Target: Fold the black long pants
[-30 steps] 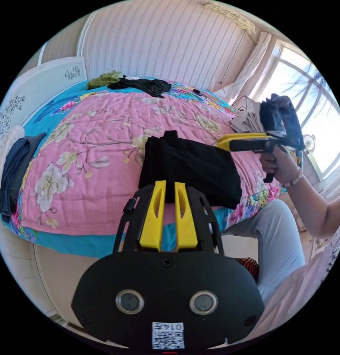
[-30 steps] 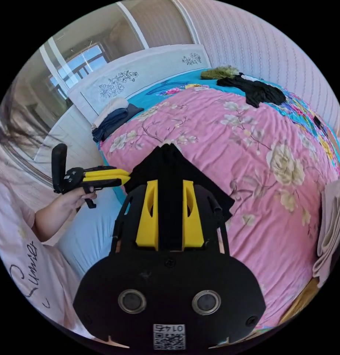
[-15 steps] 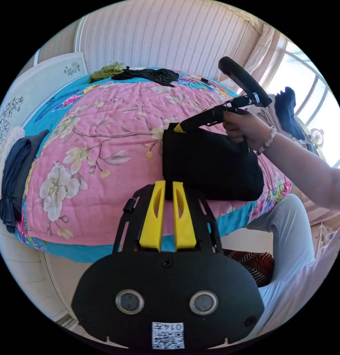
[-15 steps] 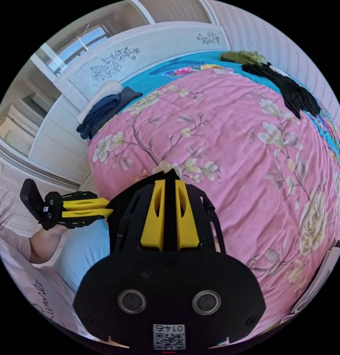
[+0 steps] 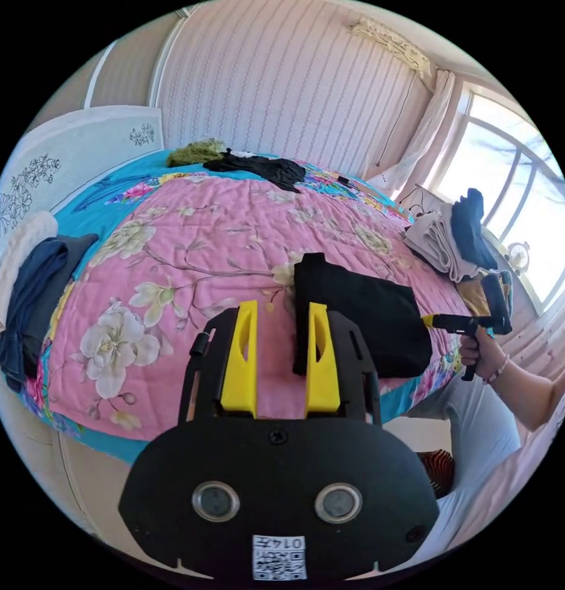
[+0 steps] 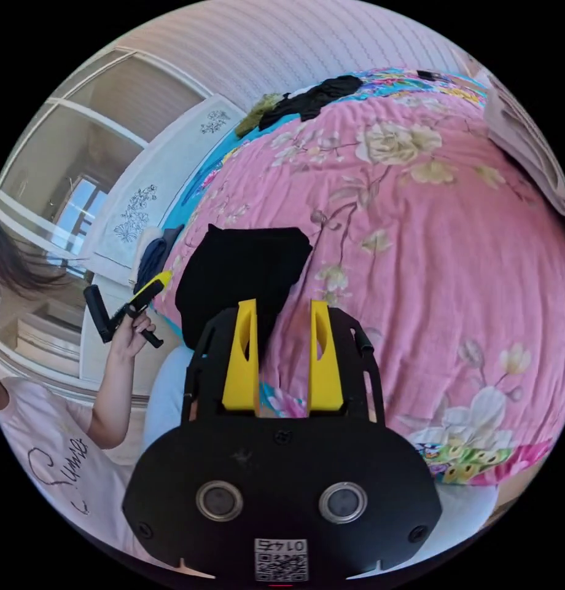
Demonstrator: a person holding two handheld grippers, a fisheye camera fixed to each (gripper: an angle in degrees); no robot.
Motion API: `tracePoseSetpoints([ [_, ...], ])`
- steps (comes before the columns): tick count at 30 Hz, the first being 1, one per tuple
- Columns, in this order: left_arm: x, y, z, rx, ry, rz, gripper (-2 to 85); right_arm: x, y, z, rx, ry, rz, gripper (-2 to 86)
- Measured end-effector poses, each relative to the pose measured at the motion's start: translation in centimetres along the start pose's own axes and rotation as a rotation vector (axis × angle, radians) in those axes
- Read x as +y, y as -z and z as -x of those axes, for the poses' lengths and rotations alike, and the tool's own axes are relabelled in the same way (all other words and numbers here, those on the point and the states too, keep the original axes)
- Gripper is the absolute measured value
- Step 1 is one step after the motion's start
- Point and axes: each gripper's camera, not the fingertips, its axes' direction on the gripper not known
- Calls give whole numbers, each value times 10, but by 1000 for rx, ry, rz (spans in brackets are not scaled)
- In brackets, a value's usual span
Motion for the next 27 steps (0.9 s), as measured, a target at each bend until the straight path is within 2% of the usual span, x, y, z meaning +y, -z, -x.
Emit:
tracePoseSetpoints([
  [3, -9, -30, 0, 89, 3, 129, 129, 17, -2, -17, -129, -97, -98, 119],
  [8, -3, -35, 14, 180, 33, 127, 103, 2, -17, -35, -339, -164, -102, 114],
  [12, 9, -21, 34, 274, 99, 90, 68, -7, -19, -34, -352, -135, -30, 77],
  [16, 24, 10, 40, 257, 148, 21, 59, -20, 10, -8, -283, 10, 21, 48],
  [19, 55, 56, 56, 222, 291, -102, 57, -52, 26, 46, -398, 240, 90, 40],
  [22, 101, 124, 85, 183, 488, -364, 56, -90, 26, 142, -441, 546, 208, 39],
  [24, 133, 191, 102, 43, 589, -575, 56, -106, 18, 208, -472, 732, 284, 39],
  [27, 150, 270, 115, -172, 620, -789, 58, -123, 2, 316, -553, 982, 372, 41],
])
